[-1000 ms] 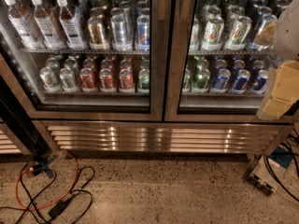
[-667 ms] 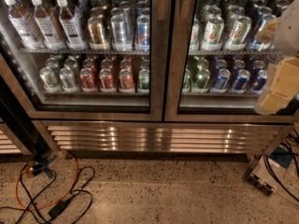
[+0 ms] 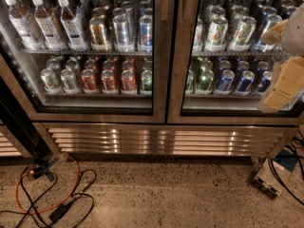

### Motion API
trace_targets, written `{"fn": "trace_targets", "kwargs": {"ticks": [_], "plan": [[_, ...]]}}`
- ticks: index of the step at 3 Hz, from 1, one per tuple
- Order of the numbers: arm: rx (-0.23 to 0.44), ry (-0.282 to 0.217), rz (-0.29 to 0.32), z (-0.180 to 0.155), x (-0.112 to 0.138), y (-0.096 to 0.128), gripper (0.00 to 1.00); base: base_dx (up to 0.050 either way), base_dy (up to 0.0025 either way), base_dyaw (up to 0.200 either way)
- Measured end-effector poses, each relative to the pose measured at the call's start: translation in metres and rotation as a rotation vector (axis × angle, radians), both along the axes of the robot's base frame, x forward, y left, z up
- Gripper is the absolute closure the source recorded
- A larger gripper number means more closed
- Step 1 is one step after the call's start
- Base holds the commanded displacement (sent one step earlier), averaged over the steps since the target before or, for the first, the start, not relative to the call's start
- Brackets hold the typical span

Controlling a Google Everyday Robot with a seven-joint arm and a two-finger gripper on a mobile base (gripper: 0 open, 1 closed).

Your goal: Open right fridge door

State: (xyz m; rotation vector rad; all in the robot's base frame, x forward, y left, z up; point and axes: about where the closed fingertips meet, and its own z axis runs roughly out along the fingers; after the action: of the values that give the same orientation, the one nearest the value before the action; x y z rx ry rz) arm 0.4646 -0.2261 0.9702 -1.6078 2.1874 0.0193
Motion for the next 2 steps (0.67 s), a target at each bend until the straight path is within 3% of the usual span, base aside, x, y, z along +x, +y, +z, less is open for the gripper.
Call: {"fn": "trace_targets", "kwargs": {"ticks": [1, 2], "plan": [[0.02, -0.011, 0.004, -0.002, 0.001, 0.003, 0.0, 0.0, 0.0, 0.0], [0.139, -0.073, 0.027, -0.014, 0.023, 0.005, 0.0, 0.0, 0.0, 0.0]]}}
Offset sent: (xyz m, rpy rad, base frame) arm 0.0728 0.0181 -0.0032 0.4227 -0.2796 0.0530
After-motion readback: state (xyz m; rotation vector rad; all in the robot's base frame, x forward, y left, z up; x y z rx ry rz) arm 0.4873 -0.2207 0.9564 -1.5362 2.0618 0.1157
